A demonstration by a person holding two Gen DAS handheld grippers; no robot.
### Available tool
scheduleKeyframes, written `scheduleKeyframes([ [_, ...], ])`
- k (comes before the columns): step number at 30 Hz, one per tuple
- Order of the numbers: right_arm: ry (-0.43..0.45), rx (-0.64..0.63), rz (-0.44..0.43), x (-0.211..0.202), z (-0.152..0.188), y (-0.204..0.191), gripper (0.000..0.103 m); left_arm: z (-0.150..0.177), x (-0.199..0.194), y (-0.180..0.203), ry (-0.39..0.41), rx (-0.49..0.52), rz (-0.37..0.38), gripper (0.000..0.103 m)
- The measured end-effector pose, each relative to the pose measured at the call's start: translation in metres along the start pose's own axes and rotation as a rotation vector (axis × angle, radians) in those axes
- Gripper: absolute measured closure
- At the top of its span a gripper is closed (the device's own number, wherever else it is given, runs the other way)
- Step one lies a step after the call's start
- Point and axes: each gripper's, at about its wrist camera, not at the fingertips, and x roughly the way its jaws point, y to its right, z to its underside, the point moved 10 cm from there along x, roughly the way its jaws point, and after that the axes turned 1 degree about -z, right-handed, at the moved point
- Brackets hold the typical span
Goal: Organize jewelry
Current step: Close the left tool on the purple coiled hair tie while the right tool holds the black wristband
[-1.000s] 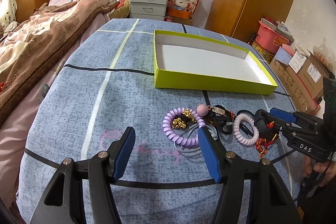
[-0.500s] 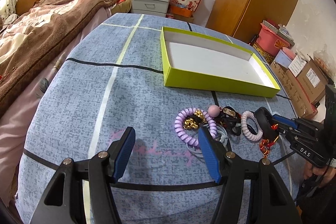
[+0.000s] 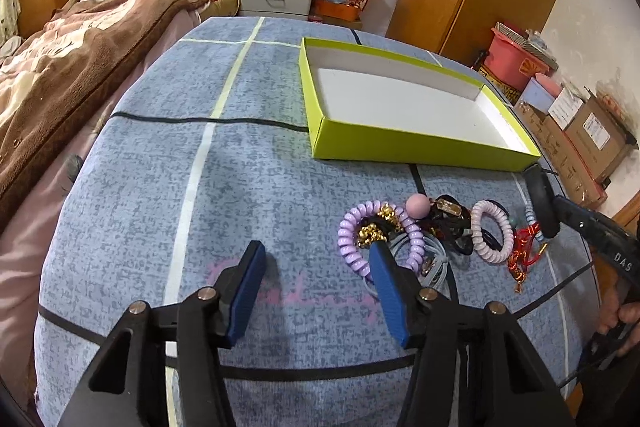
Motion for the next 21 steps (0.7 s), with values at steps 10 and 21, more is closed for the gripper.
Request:
scheduleKeyframes([
  [10, 0.042, 0.052, 0.003, -0.01, -0.002, 0.005, 0.09, 0.002, 0.001, 0.013, -0.005, 0.084, -0.003, 0.082],
  [21, 0.053, 0.073, 0.005, -0.012, 0.002, 0.006, 0.09, 0.002, -0.001, 0.015, 0.002, 0.085, 0.026, 0.093],
])
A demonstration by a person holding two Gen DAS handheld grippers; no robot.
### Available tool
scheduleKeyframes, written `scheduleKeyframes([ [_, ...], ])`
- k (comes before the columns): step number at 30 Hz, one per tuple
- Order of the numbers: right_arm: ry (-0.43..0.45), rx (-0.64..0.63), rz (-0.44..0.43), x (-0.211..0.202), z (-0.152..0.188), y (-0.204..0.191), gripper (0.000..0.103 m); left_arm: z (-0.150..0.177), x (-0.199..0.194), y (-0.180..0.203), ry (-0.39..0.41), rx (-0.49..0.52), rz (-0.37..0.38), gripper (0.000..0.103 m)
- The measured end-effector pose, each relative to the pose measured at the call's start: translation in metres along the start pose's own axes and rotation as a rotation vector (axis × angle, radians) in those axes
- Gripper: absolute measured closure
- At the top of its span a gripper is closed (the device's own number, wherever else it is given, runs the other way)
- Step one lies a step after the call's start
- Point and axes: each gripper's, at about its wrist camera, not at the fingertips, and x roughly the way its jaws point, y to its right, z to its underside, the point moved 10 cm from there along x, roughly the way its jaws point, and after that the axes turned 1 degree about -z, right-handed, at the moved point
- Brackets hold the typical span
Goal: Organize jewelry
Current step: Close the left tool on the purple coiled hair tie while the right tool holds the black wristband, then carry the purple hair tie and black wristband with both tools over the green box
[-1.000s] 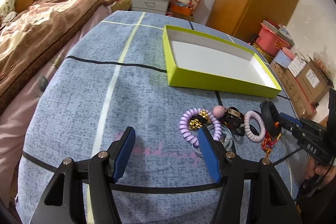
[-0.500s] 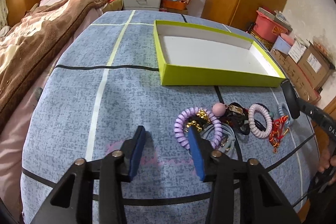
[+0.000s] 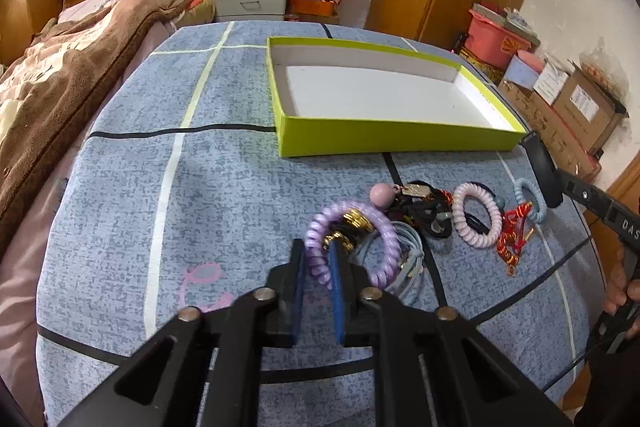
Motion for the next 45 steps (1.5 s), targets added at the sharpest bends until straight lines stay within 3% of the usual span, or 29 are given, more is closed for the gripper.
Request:
scheduleKeyframes([
  [6, 0.005, 0.006, -0.003, -0.001, 0.001, 0.0, 0.09, -0.006, -0.014, 0.001, 0.059, -0.026, 0.032, 0.096],
  [13, 0.009, 0.009, -0.005, -0.003, 0.001, -0.001, 0.09, -0.012, -0.018, 0.006, 0.071, -0.03, 0.071, 0.098],
  [16, 0.01, 0.009, -0.011, -0.004, 0.001, -0.002, 0.09, -0.008, -0.011, 0.001, 0.041, -0.019, 0.023, 0.098],
  [19, 0.008, 0.009, -0.015, -0.005, 0.002, -0.003, 0.09, -0.005, -0.007, -0.005, 0.028, -0.052, 0.028, 0.096],
  [21, 0.006, 0.012, -0.015, -0.004, 0.003, -0.003, 0.09, -0.002, -0.001, -0.005, -0.001, -0.028, 0.018, 0.094],
  [25, 0.009, 0.013, -0.015, -0.004, 0.001, -0.003, 0.09, 0.001, 0.004, -0.003, -0.03, 0.021, -0.019, 0.078],
  [33, 0.011, 0.012, -0.026, 0.0, -0.001, -0.005, 0.09, 0.001, 0.009, -0.003, -0.031, 0.142, -0.14, 0.075],
  [39, 0.012, 0.012, -0.029, -0.001, 0.0, -0.006, 0.09, -0.005, 0.013, 0.002, -0.035, 0.238, -0.179, 0.075],
  [42, 0.015, 0.017, -0.031, 0.0, -0.001, -0.006, 0.09, -0.005, 0.014, 0.004, -0.045, 0.228, -0.131, 0.091],
  [45, 0.012, 0.016, -0.036, 0.0, 0.001, -0.008, 0.09, -0.006, 0.015, 0.009, -0.025, 0.229, -0.116, 0.093],
])
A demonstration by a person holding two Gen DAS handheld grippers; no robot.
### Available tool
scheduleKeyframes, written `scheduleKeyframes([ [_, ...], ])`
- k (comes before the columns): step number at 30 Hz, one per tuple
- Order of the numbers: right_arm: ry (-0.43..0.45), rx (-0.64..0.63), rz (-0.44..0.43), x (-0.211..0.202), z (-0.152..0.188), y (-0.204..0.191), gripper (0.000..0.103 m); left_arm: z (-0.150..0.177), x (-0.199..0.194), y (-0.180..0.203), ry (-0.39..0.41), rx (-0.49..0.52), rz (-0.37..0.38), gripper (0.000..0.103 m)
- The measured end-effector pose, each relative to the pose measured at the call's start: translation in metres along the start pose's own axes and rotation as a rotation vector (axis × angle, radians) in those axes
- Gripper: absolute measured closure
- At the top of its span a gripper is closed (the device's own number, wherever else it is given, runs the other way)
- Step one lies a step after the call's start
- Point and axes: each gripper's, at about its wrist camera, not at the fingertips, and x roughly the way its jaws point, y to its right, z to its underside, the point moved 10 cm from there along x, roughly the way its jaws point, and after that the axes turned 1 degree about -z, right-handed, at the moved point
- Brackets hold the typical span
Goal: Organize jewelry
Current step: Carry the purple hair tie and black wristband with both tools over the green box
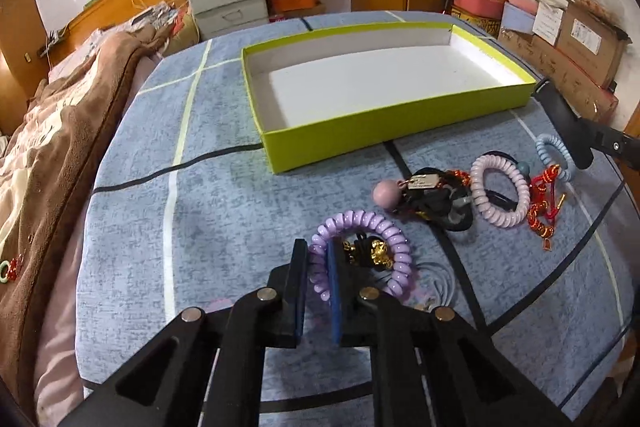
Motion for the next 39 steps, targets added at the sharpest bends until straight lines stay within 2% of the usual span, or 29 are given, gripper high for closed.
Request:
scheduleKeyframes([
  [4, 0.002, -0.002, -0.004, -0.001, 0.001, -0.002, 0.09, 0.002, -0.003, -0.003, 0.013, -0.06, 0.056, 0.093],
  [11, 0.004, 0.002, -0.005, -0.001, -0.001, -0.002, 0.09, -0.004, -0.02, -0.005, 0.061, -0.105, 0.088, 0.093],
  [24, 0.027, -0.016, 0.005, -0.008, -0.016, -0.004, 0.09, -0.031, -0.034, -0.006, 0.096, -0.107, 0.085, 0.093],
  [30, -0.058, -0.082, 0.071, 0.01, -0.006, 0.005, 0.09, -0.031, -0.033, -0.007, 0.099, -0.119, 0.082, 0.093],
  [32, -0.088, -0.112, 0.101, 0.019, -0.003, 0.006, 0.083, -0.032, -0.033, -0.007, 0.099, -0.121, 0.087, 0.093],
  [35, -0.136, -0.138, 0.102, 0.03, 0.0, 0.006, 0.078, -0.032, -0.034, -0.007, 0.097, -0.123, 0.093, 0.093],
  [39, -0.177, -0.192, 0.113, 0.039, 0.004, 0.0, 0.078, -0.033, -0.033, -0.009, 0.092, -0.127, 0.092, 0.093],
])
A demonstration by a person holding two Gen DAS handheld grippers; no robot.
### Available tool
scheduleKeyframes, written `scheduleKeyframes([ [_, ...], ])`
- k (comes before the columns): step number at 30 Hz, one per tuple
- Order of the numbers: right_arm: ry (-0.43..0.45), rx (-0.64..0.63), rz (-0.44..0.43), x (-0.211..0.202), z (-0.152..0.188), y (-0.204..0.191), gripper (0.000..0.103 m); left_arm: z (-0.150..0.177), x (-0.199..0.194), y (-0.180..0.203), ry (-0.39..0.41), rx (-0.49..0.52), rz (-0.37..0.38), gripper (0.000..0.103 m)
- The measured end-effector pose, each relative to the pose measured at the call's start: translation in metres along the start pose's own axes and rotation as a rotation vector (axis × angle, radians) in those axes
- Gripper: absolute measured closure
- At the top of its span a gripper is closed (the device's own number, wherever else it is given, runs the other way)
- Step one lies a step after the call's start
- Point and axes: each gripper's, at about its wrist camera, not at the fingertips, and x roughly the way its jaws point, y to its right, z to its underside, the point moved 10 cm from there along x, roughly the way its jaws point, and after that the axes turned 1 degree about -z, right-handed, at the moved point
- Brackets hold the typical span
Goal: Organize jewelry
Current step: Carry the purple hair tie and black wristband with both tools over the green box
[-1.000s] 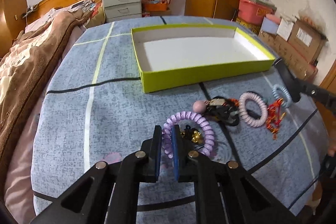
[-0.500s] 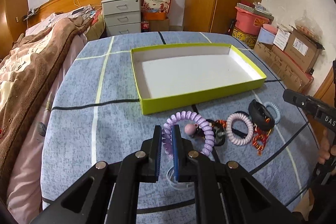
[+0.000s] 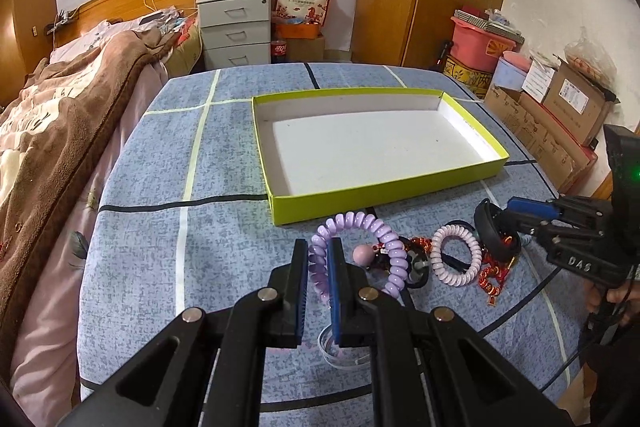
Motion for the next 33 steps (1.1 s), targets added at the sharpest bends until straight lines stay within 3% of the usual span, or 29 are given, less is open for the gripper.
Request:
scheduleKeyframes([
  [11, -0.074, -0.029, 0.01, 0.015, 0.007, -0.002, 0.078, -0.007, 0.008, 0.005, -0.019, -0.008, 0.024, 0.093],
  [13, -0.072, -0.023, 0.015, 0.015, 0.008, 0.0, 0.087, -0.009, 0.01, 0.006, -0.025, -0.004, 0.024, 0.093],
  [33, 0.077, 0.07, -0.003, -0.024, -0.06, 0.021, 0.091, -0.056, 0.01, 0.0, 0.023, -0.011, 0.036, 0.093],
])
